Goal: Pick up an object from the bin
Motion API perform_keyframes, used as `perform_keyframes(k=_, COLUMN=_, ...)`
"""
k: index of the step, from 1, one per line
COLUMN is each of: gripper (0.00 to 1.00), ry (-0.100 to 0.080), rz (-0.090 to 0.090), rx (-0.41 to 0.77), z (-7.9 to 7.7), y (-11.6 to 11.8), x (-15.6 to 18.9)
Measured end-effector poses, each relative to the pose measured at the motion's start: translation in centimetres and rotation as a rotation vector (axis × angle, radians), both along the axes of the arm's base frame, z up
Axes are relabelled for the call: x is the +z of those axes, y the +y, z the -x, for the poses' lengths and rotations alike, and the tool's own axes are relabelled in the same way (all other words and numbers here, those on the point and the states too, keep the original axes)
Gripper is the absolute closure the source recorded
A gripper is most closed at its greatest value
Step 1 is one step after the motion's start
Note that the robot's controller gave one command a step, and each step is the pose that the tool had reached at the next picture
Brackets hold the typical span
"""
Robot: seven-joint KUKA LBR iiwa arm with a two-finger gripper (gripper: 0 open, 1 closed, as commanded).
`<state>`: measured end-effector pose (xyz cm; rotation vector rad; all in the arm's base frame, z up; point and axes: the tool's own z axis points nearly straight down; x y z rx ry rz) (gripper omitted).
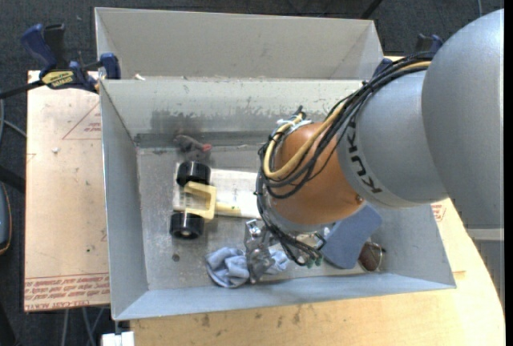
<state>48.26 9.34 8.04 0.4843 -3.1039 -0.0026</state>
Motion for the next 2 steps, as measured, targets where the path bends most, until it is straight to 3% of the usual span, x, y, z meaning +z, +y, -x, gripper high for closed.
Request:
perform_keyframes(k=1, gripper=1.00, ry=0.000, rz=0.000, rx=0.000, z=0.0, y=0.0, x=0.0)
perform_keyframes(k=2, gripper=1.00, ry=-0.002, rz=0.000, rx=-0.036, z=-1.0, y=-0.2, x=14.2)
